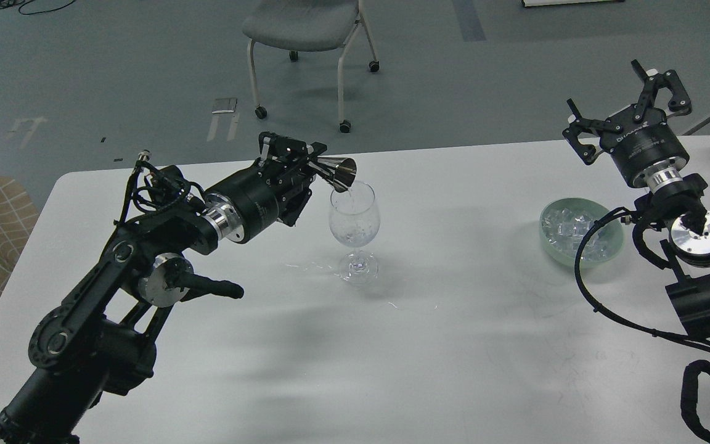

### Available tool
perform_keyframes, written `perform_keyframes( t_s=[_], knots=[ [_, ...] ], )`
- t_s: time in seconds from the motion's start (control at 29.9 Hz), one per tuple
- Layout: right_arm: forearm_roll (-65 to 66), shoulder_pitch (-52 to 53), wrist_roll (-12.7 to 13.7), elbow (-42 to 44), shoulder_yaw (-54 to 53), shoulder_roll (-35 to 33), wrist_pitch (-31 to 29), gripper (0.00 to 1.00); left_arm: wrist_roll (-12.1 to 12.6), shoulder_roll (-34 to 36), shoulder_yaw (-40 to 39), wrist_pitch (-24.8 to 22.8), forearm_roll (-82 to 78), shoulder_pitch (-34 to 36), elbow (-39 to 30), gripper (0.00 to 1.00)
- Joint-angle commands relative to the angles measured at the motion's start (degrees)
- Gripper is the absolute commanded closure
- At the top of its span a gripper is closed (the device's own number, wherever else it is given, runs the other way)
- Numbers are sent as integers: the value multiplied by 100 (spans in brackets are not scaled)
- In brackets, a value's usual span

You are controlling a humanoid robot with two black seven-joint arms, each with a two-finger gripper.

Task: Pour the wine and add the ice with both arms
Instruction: 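Tilt the jigger over the wine glass with the left gripper to pour, then carry the jigger back and set it down near its start spot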

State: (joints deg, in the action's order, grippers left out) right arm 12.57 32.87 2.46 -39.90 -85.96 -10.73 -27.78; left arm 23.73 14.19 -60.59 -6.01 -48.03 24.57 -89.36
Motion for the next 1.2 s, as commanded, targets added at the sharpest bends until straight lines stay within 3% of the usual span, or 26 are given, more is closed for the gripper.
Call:
perform_keyframes(
  t_s=[0.0, 1.17],
  knots=[
    [0, 0, 0, 0, 0, 0, 1, 0, 0, 5, 56, -32, -189, 48, -2, 100],
    [-9, -9, -9, 17, -17, -105, -17, 0, 35, 427, 469, -146, -796, 364, -73, 100]
  ],
)
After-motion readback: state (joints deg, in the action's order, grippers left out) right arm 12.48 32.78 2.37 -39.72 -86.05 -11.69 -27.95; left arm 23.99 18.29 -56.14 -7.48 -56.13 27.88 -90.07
